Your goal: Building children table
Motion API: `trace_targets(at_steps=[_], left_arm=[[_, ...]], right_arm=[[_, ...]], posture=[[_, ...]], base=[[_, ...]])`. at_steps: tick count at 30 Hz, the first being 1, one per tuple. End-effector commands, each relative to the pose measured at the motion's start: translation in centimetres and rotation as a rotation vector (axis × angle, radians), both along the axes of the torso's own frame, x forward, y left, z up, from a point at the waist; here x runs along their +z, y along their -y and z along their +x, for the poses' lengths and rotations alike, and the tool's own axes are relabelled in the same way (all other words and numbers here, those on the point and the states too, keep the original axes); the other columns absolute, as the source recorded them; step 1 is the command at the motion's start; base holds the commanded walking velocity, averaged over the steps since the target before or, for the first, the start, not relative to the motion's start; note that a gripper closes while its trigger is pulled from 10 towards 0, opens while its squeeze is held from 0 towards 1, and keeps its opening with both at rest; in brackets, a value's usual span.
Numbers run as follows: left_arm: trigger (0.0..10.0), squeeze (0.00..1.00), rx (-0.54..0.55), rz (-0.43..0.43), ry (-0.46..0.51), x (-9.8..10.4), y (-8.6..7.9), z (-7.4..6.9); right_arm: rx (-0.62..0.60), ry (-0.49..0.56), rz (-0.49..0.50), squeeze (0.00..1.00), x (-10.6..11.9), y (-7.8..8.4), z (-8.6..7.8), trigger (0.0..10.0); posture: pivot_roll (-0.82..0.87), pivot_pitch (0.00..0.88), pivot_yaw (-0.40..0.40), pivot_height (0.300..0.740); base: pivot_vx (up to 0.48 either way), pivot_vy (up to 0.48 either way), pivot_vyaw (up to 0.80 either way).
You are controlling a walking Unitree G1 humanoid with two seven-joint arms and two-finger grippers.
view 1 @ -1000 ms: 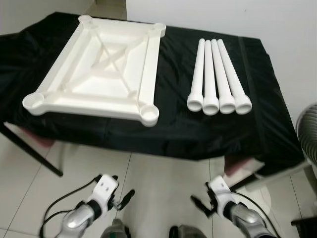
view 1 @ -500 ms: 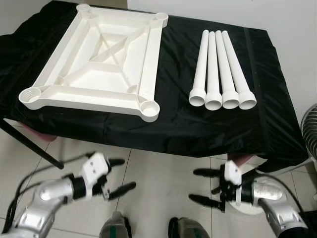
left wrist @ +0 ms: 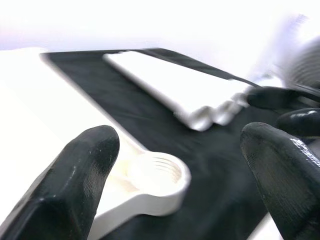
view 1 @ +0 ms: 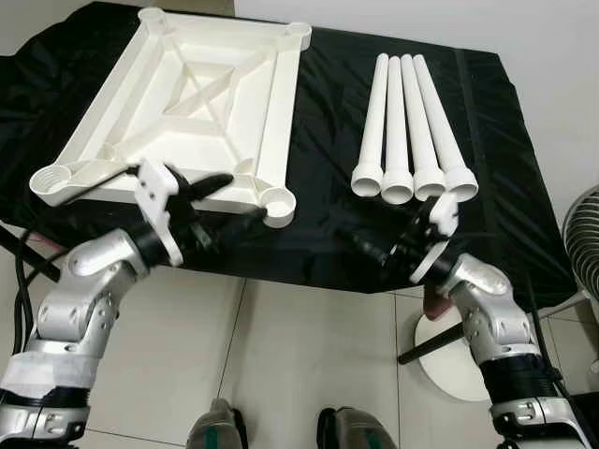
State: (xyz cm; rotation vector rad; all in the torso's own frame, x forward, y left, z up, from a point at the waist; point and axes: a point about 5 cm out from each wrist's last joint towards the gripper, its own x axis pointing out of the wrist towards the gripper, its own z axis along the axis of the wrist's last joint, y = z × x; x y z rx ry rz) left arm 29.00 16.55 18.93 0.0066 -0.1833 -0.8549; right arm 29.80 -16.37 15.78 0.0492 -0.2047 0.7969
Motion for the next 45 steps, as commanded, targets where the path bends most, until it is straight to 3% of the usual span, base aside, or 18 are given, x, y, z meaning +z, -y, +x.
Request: trace_targets(at_steps=[1, 6, 8, 9, 11, 16, 17, 25, 35, 39, 40, 45], left_arm=[[10.0, 0.0, 0.071, -0.003, -0.009, -0.3, 0.0, 0.6], [10.0, 0.0, 0.129, -0.016, -0.005, -0.3, 0.3, 1.3], [10.0, 0.0, 0.222, -0.061, 0.015, 0.1, 0.9, 2.2], [10.0, 0.0, 0.323, -0.085, 0.02, 0.1, 1.1, 2.9], [10.0, 0.0, 0.464, -0.098, -0.002, -0.1, 1.2, 3.6], [10.0, 0.0, 0.593, -0.082, 0.026, -0.5, 1.0, 3.4], [10.0, 0.0, 0.652, -0.081, 0.049, -0.5, 1.0, 2.9], [10.0, 0.0, 0.719, -0.116, 0.061, -0.8, 1.8, 1.7], [10.0, 0.0, 0.745, -0.075, 0.094, -1.0, 2.1, 1.1], [10.0, 0.0, 0.771, -0.068, 0.091, -1.1, 2.0, 1.1], [10.0, 0.0, 0.81, -0.031, 0.134, -0.7, 1.6, 1.1], [10.0, 0.0, 0.795, -0.056, 0.127, 0.0, 1.7, 1.4]], right_arm=[[-0.057, -0.023, 0.043, 0.0, 0.1, -0.2, 0.5, 10.0], [-0.122, -0.017, 0.087, 0.0, 0.5, -0.4, 0.9, 10.0], [-0.247, 0.02, 0.116, 0.0, 1.1, -1.0, 1.4, 10.0], [-0.325, 0.048, 0.111, 0.0, 1.5, -1.3, 1.6, 10.0], [-0.45, 0.082, 0.052, 0.0, 1.7, -1.6, 1.9, 10.0], [-0.563, 0.147, -0.016, 0.0, 1.8, -2.1, 1.3, 10.0], [-0.603, 0.136, 0.007, 0.0, 1.5, -2.1, 1.0, 10.0], [-0.729, 0.113, 0.059, 0.0, 0.9, -1.5, 0.4, 10.0], [-0.851, 0.103, 0.028, 0.0, 0.5, 0.3, -0.7, 10.0], [-0.85, 0.113, 0.021, 0.0, 0.5, 0.0, -0.7, 10.0], [-0.824, 0.171, 0.0, 0.0, 1.4, -0.6, -0.2, 10.0], [-0.829, 0.201, 0.005, 0.0, 2.4, 0.0, 0.3, 10.0]], posture=[[-0.01, 0.033, -0.001, 0.74], [0.0, 0.027, -0.003, 0.74], [0.0, 0.019, -0.002, 0.74], [0.0, 0.011, -0.003, 0.74], [-0.01, 0.011, -0.002, 0.74], [-0.01, 0.0, 0.002, 0.74], [-0.01, 0.0, 0.003, 0.74], [-0.01, 0.02, -0.01, 0.74], [-0.01, 0.057, 0.011, 0.74], [-0.02, 0.046, 0.025, 0.74], [-0.02, 0.046, 0.022, 0.74], [-0.01, 0.032, 0.017, 0.74]], base=[[0.0, 0.0, 0.0], [0.0, 0.0, 0.0], [0.0, 0.0, 0.0], [0.0, 0.0, 0.0], [0.0, 0.0, 0.0], [0.0, 0.0, 0.0], [0.0, 0.0, 0.0], [0.0, 0.0, 0.0], [0.0, 0.0, 0.0], [0.0, 0.0, 0.0], [0.0, 0.0, 0.0], [0.0, 0.0, 0.0]])
